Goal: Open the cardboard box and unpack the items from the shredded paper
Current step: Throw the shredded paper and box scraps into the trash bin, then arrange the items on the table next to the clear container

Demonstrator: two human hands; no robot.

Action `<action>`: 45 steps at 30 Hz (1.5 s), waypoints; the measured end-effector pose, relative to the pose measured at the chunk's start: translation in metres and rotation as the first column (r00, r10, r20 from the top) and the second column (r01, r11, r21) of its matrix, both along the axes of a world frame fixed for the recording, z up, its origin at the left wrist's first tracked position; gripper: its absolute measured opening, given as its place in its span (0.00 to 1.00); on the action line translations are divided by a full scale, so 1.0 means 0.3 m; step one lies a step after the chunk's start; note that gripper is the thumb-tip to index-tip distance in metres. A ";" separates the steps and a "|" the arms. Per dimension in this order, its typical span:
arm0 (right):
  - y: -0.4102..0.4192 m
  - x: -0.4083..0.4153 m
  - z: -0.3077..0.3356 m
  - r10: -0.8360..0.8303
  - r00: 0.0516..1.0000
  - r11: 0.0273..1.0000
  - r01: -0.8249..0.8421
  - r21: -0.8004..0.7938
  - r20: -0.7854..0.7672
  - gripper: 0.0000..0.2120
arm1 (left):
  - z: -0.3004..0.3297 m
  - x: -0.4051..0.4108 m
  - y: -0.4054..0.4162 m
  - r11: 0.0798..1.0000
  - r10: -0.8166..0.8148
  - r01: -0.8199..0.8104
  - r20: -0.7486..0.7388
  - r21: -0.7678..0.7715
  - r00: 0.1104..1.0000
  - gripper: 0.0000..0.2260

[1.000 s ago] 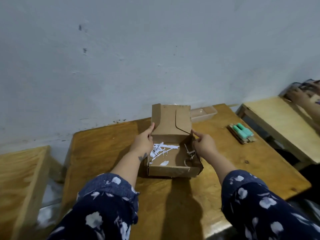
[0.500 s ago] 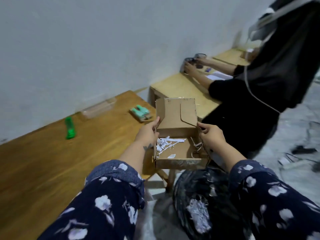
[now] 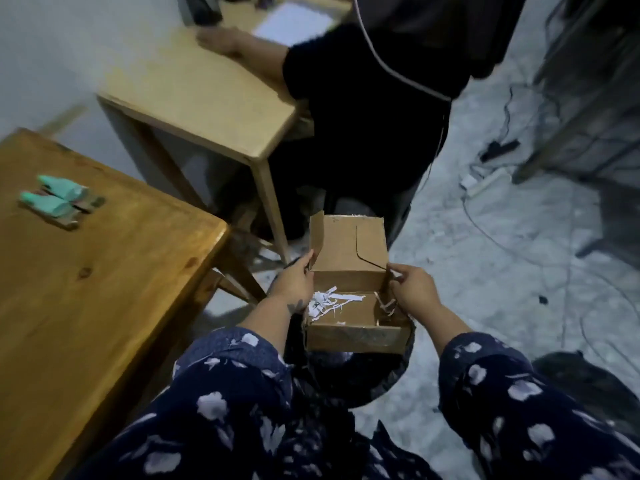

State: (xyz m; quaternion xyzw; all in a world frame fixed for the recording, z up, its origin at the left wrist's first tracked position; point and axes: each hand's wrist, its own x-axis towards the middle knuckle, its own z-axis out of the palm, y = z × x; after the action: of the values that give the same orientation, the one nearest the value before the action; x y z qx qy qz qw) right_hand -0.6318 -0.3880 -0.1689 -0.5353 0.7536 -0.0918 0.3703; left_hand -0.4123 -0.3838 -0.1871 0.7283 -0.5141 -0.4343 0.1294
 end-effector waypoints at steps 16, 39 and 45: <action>0.146 -0.024 -0.945 -0.055 0.998 0.909 0.041 0.415 0.024 0.19 | -0.893 -0.109 0.118 0.888 -0.123 0.145 -0.080 0.436 0.989 0.22; -0.016 0.514 0.224 0.417 0.908 0.905 -0.411 -0.111 0.038 0.14 | 0.293 0.272 0.126 0.999 0.047 -0.047 -0.005 -0.009 0.999 0.16; -0.044 0.918 0.413 0.644 0.765 0.750 -0.630 -0.204 0.005 0.16 | 0.482 0.648 0.226 0.938 0.322 -0.307 0.075 -0.163 0.944 0.15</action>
State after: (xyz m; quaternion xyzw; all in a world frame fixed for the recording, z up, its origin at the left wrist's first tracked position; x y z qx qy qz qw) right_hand -0.3563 -0.4013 -0.0451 -0.7890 0.4992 -0.0517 0.3543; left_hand -0.2179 -0.3160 -0.0426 0.8102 -0.4279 -0.3312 0.2254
